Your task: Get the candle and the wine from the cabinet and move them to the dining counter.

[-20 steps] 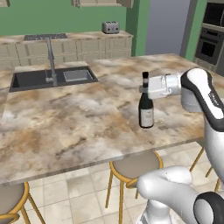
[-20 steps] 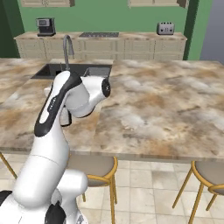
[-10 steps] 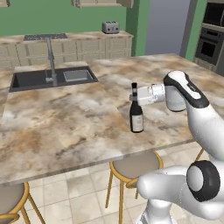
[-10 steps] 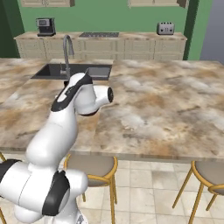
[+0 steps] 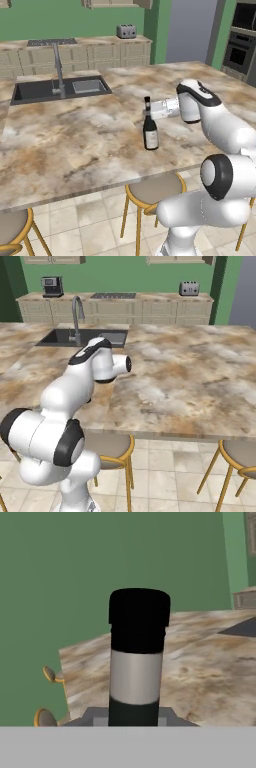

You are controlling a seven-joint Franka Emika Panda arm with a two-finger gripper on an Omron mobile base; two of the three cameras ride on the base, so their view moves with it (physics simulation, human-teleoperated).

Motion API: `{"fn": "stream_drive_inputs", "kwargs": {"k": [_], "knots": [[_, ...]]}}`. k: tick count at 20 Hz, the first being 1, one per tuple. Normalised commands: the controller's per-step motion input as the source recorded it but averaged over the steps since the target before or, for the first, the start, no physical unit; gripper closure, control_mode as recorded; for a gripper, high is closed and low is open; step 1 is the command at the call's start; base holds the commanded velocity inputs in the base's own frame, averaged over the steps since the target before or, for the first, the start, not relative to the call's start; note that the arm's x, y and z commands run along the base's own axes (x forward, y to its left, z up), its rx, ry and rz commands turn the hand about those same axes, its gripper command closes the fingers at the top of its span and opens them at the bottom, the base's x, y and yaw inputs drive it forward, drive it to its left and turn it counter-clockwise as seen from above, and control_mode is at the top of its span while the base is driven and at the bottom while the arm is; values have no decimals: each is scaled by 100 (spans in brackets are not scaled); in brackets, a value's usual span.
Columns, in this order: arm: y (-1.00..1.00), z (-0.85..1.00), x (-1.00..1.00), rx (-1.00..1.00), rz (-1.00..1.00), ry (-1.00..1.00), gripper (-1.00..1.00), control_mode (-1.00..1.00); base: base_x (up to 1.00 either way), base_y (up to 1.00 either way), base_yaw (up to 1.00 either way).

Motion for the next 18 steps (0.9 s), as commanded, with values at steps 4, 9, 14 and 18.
{"fn": "stream_drive_inputs", "kwargs": {"k": [4, 9, 14, 18], "knots": [[7, -18, 45, 0, 0, -6, 100, -100, 0, 0, 0], [1, -9, 35, 0, 0, -8, 100, -100, 0, 0, 0], [0, -18, 45, 0, 0, -2, 100, -100, 0, 0, 0], [0, -16, 29, 0, 0, -12, 100, -100, 0, 0, 0]]}}
